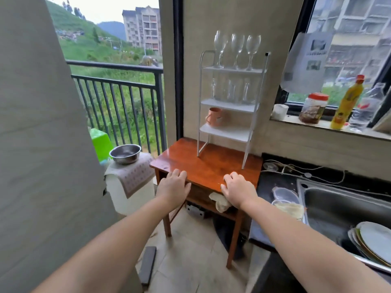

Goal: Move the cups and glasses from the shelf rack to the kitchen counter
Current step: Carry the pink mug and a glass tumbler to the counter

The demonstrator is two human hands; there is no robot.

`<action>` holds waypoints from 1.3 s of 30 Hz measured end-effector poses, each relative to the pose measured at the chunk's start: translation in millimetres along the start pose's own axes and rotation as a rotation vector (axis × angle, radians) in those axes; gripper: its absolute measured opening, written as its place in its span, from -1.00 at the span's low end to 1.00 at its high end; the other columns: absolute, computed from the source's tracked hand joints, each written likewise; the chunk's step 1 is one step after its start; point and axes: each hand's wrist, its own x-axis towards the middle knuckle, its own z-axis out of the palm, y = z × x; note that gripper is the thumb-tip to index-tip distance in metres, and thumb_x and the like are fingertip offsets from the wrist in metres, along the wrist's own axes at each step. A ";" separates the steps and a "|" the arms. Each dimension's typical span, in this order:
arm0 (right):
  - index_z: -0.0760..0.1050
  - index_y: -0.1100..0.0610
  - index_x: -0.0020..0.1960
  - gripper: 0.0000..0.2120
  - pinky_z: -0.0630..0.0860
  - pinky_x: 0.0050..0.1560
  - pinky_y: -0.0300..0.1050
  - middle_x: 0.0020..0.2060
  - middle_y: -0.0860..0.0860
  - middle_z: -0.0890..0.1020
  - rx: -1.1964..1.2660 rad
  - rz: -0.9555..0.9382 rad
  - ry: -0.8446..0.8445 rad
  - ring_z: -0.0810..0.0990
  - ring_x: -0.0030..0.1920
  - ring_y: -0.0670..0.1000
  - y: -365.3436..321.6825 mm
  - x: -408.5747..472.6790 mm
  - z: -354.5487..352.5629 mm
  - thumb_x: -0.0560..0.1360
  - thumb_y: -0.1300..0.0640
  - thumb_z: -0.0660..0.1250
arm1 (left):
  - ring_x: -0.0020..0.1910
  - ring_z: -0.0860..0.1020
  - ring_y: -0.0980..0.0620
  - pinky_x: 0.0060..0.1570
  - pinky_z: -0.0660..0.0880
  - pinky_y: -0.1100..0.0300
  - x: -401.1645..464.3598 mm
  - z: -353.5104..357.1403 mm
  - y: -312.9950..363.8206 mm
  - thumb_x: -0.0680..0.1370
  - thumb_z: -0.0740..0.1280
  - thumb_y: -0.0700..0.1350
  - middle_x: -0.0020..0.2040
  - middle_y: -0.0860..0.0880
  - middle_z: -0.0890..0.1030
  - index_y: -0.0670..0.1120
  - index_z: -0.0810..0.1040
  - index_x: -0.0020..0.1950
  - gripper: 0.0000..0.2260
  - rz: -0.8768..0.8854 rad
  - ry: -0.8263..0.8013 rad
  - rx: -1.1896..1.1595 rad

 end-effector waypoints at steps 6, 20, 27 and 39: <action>0.39 0.12 0.24 -0.68 0.48 -0.02 -0.02 0.18 0.09 0.49 0.035 0.114 0.057 0.48 0.17 0.13 19.8 89.8 -4.1 0.62 -0.03 0.05 | 0.19 0.46 -0.09 0.14 0.49 -0.02 117.7 15.0 -16.3 0.59 0.18 0.01 0.17 -0.10 0.49 -0.10 0.44 0.23 -0.71 0.089 -0.018 -0.105; 0.35 0.17 0.34 -0.65 0.45 0.00 -0.05 0.29 0.12 0.43 0.317 0.285 0.377 0.48 0.22 0.15 90.5 303.6 -42.1 0.61 0.05 0.13 | 0.30 0.44 -0.12 0.16 0.47 -0.01 349.4 57.6 6.0 0.59 0.15 -0.01 0.32 -0.10 0.45 -0.11 0.35 0.38 -0.62 0.120 -0.058 -0.250; 0.21 0.20 0.43 -0.56 0.39 0.16 -0.04 0.34 0.18 0.35 0.487 0.513 0.565 0.41 0.29 0.17 120.3 391.6 -72.0 0.60 0.09 0.16 | 0.39 0.38 -0.16 0.27 0.42 0.02 439.5 87.8 9.2 0.58 0.21 -0.07 0.51 -0.13 0.19 -0.05 -0.02 0.57 -0.38 0.025 -0.131 -0.524; 0.43 0.16 0.02 -0.84 0.50 0.01 0.12 -0.18 0.01 0.56 0.905 0.698 0.774 0.54 -0.10 0.10 147.3 461.4 -64.9 0.57 0.10 0.13 | 0.19 0.50 -0.20 0.18 0.47 -0.01 528.7 116.9 10.4 0.53 0.23 -0.01 0.20 -0.20 0.52 -0.23 0.48 0.21 -0.63 -0.278 -0.144 -0.786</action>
